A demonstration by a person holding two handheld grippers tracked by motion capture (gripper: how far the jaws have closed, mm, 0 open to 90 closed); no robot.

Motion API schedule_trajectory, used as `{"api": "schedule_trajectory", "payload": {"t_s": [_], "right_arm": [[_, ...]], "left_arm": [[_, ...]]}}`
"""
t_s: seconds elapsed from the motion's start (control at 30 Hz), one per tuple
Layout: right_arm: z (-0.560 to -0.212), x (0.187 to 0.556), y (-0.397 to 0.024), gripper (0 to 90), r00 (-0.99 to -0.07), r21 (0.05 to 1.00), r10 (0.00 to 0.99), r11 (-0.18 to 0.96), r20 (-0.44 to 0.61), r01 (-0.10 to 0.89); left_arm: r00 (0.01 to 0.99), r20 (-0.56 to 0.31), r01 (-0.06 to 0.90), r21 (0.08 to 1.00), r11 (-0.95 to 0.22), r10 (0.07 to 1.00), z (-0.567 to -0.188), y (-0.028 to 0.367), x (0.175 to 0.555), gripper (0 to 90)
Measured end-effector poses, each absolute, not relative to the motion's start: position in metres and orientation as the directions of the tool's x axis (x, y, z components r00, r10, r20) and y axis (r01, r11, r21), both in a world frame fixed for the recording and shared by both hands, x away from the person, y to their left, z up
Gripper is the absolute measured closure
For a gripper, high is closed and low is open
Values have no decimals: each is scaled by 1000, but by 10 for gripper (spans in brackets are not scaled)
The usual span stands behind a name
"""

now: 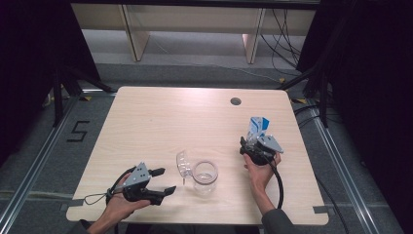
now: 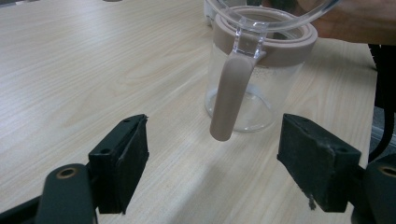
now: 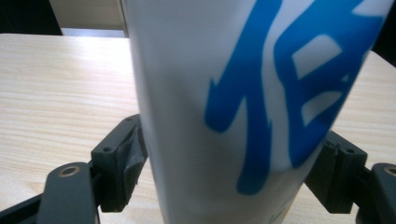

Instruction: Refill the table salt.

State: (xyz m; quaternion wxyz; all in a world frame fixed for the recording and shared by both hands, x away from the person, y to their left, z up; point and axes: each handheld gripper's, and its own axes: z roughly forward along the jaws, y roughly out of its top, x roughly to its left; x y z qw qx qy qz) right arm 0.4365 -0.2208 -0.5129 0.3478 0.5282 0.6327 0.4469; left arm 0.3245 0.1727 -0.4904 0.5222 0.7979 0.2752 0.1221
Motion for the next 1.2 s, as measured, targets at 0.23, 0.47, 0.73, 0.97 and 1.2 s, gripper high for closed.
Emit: {"api": "schedule_trajectory", "payload": {"t_s": [0.23, 0.47, 0.73, 0.97, 1.2], "right_arm": [[-514, 436, -219, 284, -192, 929, 980, 27, 49, 370], [-514, 437, -220, 323, -188, 928, 981, 24, 50, 372], [-514, 436, -222, 376, -181, 922, 982, 17, 58, 387], [-513, 437, -224, 403, -202, 922, 978, 26, 57, 387], [-513, 439, -226, 414, -229, 926, 972, 46, 44, 374]], "left_arm": [[816, -92, 312, 901, -302, 570, -490, 172, 324, 239], [816, -91, 312, 901, -302, 570, -491, 172, 324, 239], [818, -91, 310, 901, -302, 569, -491, 173, 325, 239], [817, -93, 310, 902, -299, 569, -490, 173, 325, 239], [814, -89, 312, 900, -303, 574, -490, 173, 324, 240]]}}
